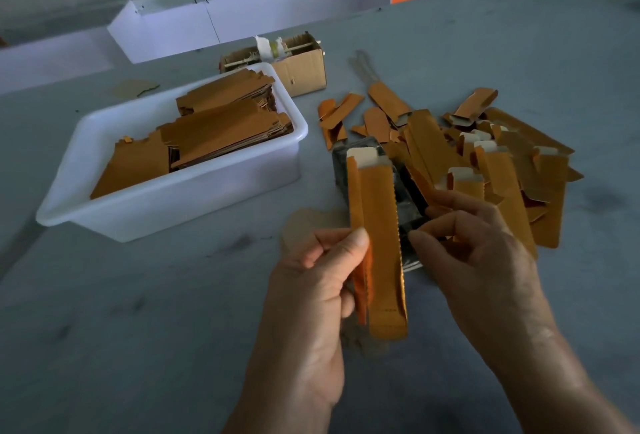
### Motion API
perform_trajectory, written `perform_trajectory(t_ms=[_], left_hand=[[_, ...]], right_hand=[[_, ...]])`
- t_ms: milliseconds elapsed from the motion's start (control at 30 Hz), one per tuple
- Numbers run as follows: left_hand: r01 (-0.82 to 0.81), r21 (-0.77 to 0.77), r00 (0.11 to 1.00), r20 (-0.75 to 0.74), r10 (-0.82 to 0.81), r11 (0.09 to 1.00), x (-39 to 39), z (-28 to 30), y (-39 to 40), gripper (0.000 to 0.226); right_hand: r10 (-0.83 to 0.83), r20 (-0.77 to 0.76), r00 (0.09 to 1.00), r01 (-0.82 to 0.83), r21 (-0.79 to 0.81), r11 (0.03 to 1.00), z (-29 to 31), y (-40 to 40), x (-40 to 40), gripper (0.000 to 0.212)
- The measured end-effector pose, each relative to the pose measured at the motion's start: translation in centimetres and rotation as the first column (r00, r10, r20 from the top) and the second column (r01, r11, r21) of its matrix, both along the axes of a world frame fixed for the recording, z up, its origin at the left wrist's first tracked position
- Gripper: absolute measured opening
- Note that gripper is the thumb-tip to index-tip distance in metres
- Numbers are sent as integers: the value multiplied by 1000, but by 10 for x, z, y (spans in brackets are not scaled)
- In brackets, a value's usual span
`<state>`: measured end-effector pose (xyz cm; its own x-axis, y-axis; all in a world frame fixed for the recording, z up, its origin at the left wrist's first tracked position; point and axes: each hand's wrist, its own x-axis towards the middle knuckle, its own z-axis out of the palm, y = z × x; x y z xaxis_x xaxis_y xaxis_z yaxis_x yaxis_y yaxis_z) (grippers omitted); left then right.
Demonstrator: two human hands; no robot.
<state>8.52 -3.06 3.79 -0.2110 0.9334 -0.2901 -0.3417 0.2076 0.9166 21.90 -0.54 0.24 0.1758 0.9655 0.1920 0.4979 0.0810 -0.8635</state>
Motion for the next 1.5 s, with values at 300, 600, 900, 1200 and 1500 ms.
perform_trajectory(t_ms=[300, 600, 900, 1200, 1500], left_hand=[[151, 31, 980, -134, -146, 988, 13, 3, 10, 14], [161, -67, 958, -228, -172, 985, 14, -4, 15, 9], [174, -70, 932, -312, -187, 982, 16, -1, 16, 8], [227, -33, 934, -274, -227, 973, 12, 2, 10, 14], [320, -39, 909, -270, -319, 946, 5, 6, 3, 11]], right_hand=[[-12, 12, 1000, 11, 91, 996, -6, -2, -4, 13], [-78, 273, 959, 12, 236, 972, -1, -3, -8, 14], [-41, 206, 978, 10, 146, 989, 9, -12, 17, 3], [440, -348, 828, -454, 44, 890, 34, -16, 31, 20], [439, -231, 868, -450, 4, 893, 32, -14, 22, 29]])
